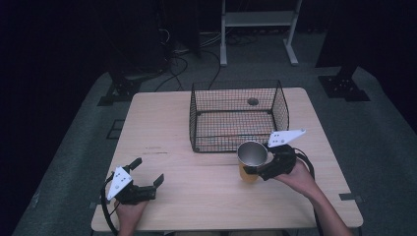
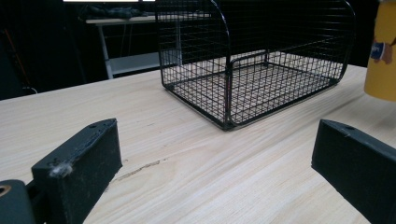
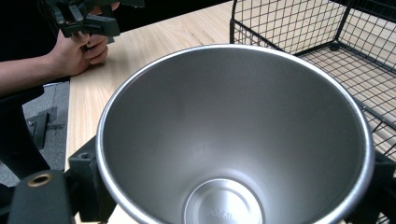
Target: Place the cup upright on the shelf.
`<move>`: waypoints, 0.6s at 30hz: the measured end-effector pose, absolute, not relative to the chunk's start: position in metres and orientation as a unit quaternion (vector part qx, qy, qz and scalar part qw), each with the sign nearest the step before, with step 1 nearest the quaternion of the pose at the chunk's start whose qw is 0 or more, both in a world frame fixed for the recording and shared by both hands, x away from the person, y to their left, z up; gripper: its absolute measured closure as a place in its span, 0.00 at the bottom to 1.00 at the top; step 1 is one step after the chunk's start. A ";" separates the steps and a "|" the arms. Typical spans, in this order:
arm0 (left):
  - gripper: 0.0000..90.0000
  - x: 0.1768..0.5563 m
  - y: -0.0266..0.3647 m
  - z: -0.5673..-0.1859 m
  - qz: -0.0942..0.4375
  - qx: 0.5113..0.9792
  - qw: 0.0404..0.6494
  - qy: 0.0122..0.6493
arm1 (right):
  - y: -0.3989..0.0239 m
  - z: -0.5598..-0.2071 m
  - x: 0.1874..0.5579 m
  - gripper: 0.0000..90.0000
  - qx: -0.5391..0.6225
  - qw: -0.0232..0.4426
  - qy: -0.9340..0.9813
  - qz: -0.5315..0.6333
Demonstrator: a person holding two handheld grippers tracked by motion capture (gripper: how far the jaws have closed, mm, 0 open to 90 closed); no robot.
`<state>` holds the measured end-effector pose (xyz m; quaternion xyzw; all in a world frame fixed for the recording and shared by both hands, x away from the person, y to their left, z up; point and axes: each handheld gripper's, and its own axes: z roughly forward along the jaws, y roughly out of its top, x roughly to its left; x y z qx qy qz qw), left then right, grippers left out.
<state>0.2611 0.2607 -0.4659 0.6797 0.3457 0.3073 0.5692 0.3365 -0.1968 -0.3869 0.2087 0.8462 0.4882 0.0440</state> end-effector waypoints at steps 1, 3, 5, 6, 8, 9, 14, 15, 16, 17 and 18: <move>0.01 0.261 0.261 -0.466 0.307 0.680 0.569 0.346 | -0.197 -0.385 0.338 0.14 0.208 0.041 0.847 0.487; 0.01 0.261 0.261 -0.466 0.307 0.680 0.569 0.346 | -0.196 -0.383 0.341 0.14 0.207 0.040 0.849 0.485; 0.01 0.261 0.261 -0.466 0.306 0.680 0.569 0.346 | -0.195 -0.378 0.343 0.14 0.203 0.042 0.851 0.482; 0.01 0.261 0.261 -0.466 0.306 0.680 0.569 0.346 | -0.195 -0.378 0.343 0.14 0.203 0.042 0.851 0.482; 0.01 0.261 0.261 -0.466 0.306 0.680 0.570 0.346 | -0.194 -0.371 0.348 0.14 0.200 0.039 0.851 0.483; 0.01 0.261 0.261 -0.466 0.306 0.680 0.570 0.346 | -0.194 -0.369 0.349 0.14 0.200 0.038 0.852 0.482; 0.01 0.261 0.261 -0.466 0.305 0.679 0.571 0.347 | -0.192 -0.357 0.357 0.14 0.195 0.038 0.852 0.485; 0.01 0.261 0.261 -0.466 0.305 0.679 0.571 0.347 | -0.192 -0.357 0.357 0.14 0.195 0.038 0.852 0.485; 0.01 0.261 0.261 -0.466 0.305 0.679 0.570 0.347 | -0.190 -0.352 0.361 0.14 0.193 0.039 0.852 0.485; 0.01 0.262 0.261 -0.466 0.305 0.680 0.570 0.346 | -0.189 -0.350 0.362 0.14 0.192 0.039 0.852 0.485; 0.01 0.262 0.261 -0.466 0.305 0.680 0.570 0.346 | -0.188 -0.347 0.364 0.14 0.191 0.040 0.852 0.485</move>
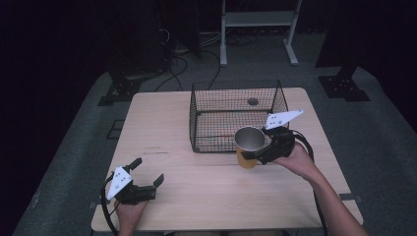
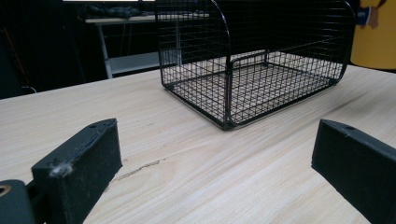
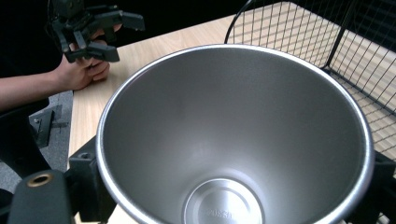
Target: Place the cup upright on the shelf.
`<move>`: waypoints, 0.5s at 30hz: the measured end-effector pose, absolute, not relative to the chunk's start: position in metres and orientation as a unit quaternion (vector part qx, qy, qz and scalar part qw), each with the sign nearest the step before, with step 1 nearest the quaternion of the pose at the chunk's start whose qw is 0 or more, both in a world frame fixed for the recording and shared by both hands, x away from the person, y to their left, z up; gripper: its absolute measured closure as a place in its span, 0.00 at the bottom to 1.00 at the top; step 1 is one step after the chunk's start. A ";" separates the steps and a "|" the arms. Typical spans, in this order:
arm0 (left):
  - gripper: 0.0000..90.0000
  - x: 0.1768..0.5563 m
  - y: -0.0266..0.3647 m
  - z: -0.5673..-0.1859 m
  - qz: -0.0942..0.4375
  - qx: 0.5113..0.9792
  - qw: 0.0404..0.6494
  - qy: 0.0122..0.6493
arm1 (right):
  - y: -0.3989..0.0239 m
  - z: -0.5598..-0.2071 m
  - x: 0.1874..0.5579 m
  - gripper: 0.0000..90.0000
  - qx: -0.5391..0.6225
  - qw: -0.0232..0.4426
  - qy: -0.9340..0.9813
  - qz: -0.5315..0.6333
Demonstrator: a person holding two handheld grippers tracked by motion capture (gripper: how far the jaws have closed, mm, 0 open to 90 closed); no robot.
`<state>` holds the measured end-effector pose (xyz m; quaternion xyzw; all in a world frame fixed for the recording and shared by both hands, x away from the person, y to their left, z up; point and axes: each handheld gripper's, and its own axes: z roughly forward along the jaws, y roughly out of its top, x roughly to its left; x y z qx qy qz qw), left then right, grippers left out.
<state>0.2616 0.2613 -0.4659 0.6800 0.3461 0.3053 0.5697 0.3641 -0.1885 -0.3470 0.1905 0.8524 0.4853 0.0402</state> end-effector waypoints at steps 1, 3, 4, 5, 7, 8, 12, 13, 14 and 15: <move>0.01 0.262 0.261 -0.466 0.305 0.680 0.570 0.346 | -0.188 -0.345 0.365 0.14 0.190 0.040 0.852 0.486; 0.01 0.262 0.261 -0.466 0.305 0.679 0.571 0.346 | -0.187 -0.342 0.368 0.14 0.190 0.039 0.852 0.487; 0.01 0.262 0.261 -0.466 0.305 0.679 0.571 0.346 | -0.186 -0.337 0.372 0.14 0.188 0.039 0.850 0.490; 0.01 0.262 0.261 -0.466 0.305 0.679 0.571 0.346 | -0.185 -0.335 0.374 0.14 0.189 0.038 0.850 0.491; 0.01 0.262 0.261 -0.466 0.304 0.679 0.571 0.346 | -0.183 -0.331 0.379 0.14 0.188 0.037 0.850 0.491; 0.01 0.262 0.261 -0.466 0.304 0.679 0.572 0.346 | -0.182 -0.329 0.381 0.14 0.188 0.039 0.850 0.490; 0.01 0.262 0.262 -0.466 0.303 0.679 0.572 0.346 | -0.177 -0.323 0.391 0.14 0.188 0.041 0.853 0.486; 0.01 0.262 0.262 -0.466 0.303 0.679 0.572 0.346 | -0.176 -0.321 0.393 0.14 0.190 0.041 0.852 0.486; 0.01 0.262 0.262 -0.466 0.303 0.679 0.572 0.346 | -0.176 -0.321 0.393 0.14 0.190 0.041 0.852 0.486; 0.01 0.262 0.262 -0.466 0.302 0.679 0.572 0.347 | -0.175 -0.319 0.396 0.14 0.190 0.040 0.852 0.486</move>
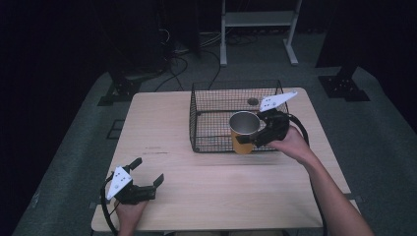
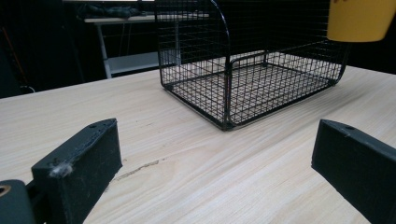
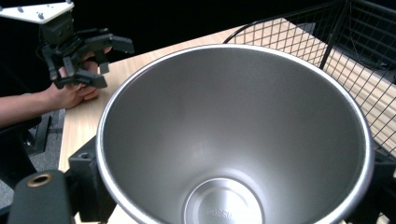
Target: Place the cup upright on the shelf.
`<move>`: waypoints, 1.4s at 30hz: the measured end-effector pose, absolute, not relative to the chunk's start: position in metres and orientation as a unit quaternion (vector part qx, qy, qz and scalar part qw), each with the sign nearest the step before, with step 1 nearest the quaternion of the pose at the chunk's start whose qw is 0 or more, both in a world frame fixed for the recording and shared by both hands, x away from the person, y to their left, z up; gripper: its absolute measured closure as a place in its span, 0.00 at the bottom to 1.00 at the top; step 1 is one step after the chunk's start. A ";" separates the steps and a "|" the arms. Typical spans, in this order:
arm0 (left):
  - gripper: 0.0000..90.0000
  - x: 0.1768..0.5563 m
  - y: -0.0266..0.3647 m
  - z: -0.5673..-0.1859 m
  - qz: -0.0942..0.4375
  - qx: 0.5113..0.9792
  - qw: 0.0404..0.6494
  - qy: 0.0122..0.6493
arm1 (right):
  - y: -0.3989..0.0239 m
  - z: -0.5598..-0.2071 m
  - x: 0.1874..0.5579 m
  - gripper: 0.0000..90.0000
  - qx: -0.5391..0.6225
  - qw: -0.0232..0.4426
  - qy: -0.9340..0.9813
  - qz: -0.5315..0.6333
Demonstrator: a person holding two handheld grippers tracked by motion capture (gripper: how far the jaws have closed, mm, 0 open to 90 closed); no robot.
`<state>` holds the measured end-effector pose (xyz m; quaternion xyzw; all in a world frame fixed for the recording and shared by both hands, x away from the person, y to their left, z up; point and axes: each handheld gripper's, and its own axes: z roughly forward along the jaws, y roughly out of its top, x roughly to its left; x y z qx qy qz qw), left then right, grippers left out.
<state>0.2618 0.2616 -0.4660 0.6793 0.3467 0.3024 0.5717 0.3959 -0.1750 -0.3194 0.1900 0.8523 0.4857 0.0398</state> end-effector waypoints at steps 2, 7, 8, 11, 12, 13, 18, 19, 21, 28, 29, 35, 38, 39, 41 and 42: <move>0.01 0.262 0.262 -0.466 0.302 0.679 0.572 0.347 | -0.173 -0.315 0.404 0.14 0.191 0.042 0.852 0.486; 0.01 0.262 0.262 -0.466 0.301 0.679 0.572 0.347 | -0.170 -0.311 0.418 0.14 0.199 0.043 0.852 0.483; 0.01 0.262 0.262 -0.466 0.301 0.679 0.573 0.347 | -0.170 -0.311 0.418 0.14 0.199 0.043 0.852 0.483; 0.01 0.262 0.262 -0.466 0.301 0.678 0.573 0.347 | -0.168 -0.311 0.428 0.14 0.204 0.041 0.854 0.477; 0.01 0.262 0.262 -0.466 0.301 0.678 0.573 0.347 | -0.168 -0.311 0.428 0.14 0.204 0.041 0.854 0.477; 0.01 0.262 0.262 -0.466 0.301 0.678 0.574 0.348 | -0.167 -0.312 0.432 0.14 0.207 0.038 0.853 0.477; 0.01 0.262 0.262 -0.466 0.301 0.677 0.575 0.348 | -0.165 -0.316 0.443 0.14 0.214 0.033 0.854 0.472; 0.01 0.262 0.262 -0.466 0.301 0.677 0.575 0.348 | -0.165 -0.316 0.445 0.14 0.216 0.033 0.854 0.472; 0.01 0.262 0.262 -0.466 0.301 0.677 0.575 0.349 | -0.164 -0.316 0.449 0.14 0.219 0.032 0.853 0.472; 0.01 0.262 0.262 -0.466 0.301 0.676 0.575 0.348 | -0.161 -0.315 0.462 0.14 0.228 0.033 0.853 0.468; 0.01 0.262 0.262 -0.466 0.301 0.676 0.575 0.348 | -0.161 -0.316 0.463 0.14 0.229 0.034 0.852 0.469; 0.01 0.262 0.262 -0.466 0.301 0.676 0.575 0.348 | -0.161 -0.317 0.471 0.14 0.235 0.032 0.852 0.466; 0.01 0.262 0.262 -0.466 0.301 0.676 0.576 0.348 | -0.159 -0.320 0.478 0.14 0.241 0.032 0.852 0.464; 0.01 0.262 0.262 -0.466 0.300 0.676 0.576 0.348 | -0.159 -0.322 0.480 0.14 0.242 0.032 0.852 0.463; 0.01 0.262 0.262 -0.466 0.300 0.676 0.576 0.348 | -0.159 -0.322 0.482 0.14 0.244 0.031 0.852 0.462; 0.01 0.262 0.262 -0.466 0.300 0.676 0.576 0.348 | -0.159 -0.323 0.483 0.14 0.245 0.030 0.852 0.462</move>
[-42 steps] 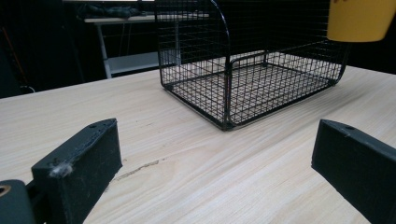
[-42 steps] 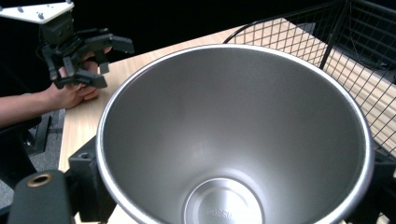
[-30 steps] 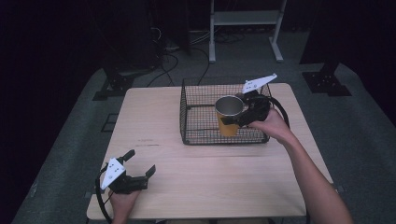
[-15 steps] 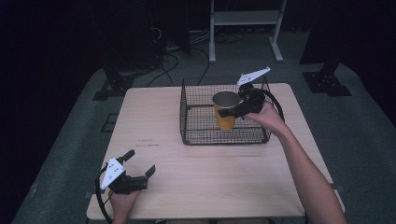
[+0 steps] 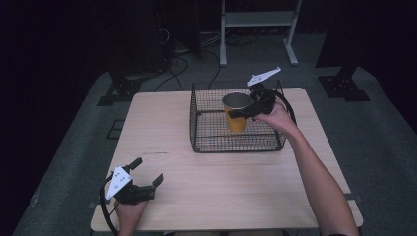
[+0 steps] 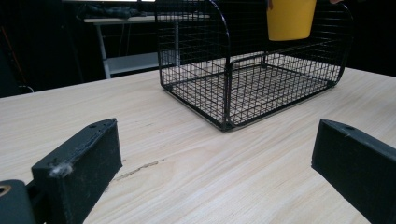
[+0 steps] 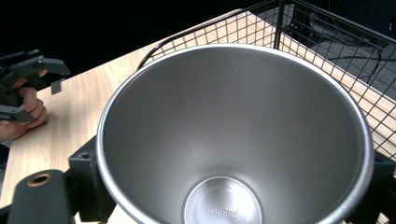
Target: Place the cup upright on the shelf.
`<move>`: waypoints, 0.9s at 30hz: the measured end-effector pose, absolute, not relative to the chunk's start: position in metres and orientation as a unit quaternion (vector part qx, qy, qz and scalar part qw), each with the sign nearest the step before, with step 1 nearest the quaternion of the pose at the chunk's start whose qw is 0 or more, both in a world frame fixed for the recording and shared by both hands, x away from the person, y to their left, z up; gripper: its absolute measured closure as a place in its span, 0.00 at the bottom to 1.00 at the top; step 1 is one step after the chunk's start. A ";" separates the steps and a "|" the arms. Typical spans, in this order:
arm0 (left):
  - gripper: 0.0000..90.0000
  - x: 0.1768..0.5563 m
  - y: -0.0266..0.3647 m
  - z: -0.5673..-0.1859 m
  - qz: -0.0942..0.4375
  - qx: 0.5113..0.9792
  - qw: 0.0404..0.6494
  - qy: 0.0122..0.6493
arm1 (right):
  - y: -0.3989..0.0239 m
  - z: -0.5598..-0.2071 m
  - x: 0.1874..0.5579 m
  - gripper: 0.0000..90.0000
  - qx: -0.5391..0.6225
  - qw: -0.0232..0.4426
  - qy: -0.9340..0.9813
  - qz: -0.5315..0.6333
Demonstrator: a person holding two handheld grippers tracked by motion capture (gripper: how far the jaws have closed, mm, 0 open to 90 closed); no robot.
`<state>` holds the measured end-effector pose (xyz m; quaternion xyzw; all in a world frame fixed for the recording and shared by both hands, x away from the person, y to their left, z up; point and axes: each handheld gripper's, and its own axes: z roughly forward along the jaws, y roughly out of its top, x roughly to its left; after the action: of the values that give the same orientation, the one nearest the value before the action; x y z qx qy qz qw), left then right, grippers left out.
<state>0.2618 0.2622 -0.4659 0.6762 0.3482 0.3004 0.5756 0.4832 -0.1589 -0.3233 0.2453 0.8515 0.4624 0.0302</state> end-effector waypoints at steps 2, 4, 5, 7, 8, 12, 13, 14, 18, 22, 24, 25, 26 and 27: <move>0.01 0.262 0.262 -0.466 0.300 0.676 0.575 0.348 | -0.157 -0.327 0.488 0.14 0.250 0.028 0.851 0.462; 0.01 0.262 0.262 -0.466 0.300 0.676 0.576 0.348 | -0.156 -0.330 0.492 0.14 0.251 0.028 0.851 0.460; 0.01 0.262 0.262 -0.466 0.300 0.676 0.576 0.348 | -0.155 -0.331 0.493 0.14 0.252 0.028 0.850 0.461; 0.01 0.262 0.262 -0.466 0.300 0.677 0.575 0.348 | -0.154 -0.334 0.496 0.14 0.253 0.027 0.850 0.462; 0.01 0.262 0.262 -0.466 0.300 0.677 0.575 0.348 | -0.153 -0.336 0.497 0.14 0.254 0.027 0.849 0.462; 0.01 0.262 0.262 -0.466 0.301 0.676 0.576 0.347 | -0.152 -0.341 0.502 0.14 0.262 0.020 0.845 0.466; 0.01 0.262 0.262 -0.466 0.301 0.677 0.575 0.348 | -0.152 -0.343 0.503 0.14 0.263 0.019 0.844 0.467; 0.01 0.262 0.262 -0.466 0.300 0.676 0.576 0.348 | -0.152 -0.344 0.505 0.14 0.265 0.017 0.843 0.468; 0.01 0.262 0.262 -0.466 0.300 0.677 0.576 0.347 | -0.152 -0.347 0.508 0.14 0.270 0.014 0.841 0.468; 0.01 0.262 0.262 -0.466 0.301 0.676 0.575 0.348 | -0.151 -0.353 0.513 0.14 0.279 0.016 0.840 0.465; 0.01 0.262 0.263 -0.466 0.301 0.676 0.575 0.348 | -0.150 -0.355 0.514 0.14 0.281 0.015 0.841 0.461; 0.01 0.262 0.263 -0.466 0.301 0.676 0.575 0.348 | -0.150 -0.355 0.514 0.14 0.281 0.015 0.841 0.461; 0.01 0.262 0.263 -0.466 0.301 0.676 0.576 0.348 | -0.148 -0.357 0.516 0.14 0.281 0.014 0.842 0.461; 0.01 0.262 0.262 -0.466 0.301 0.676 0.576 0.348 | -0.147 -0.358 0.517 0.14 0.282 0.015 0.843 0.459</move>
<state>0.2616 0.2625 -0.4660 0.6759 0.3478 0.3009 0.5759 0.5168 -0.1467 -0.3579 0.2815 0.8426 0.4588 0.0150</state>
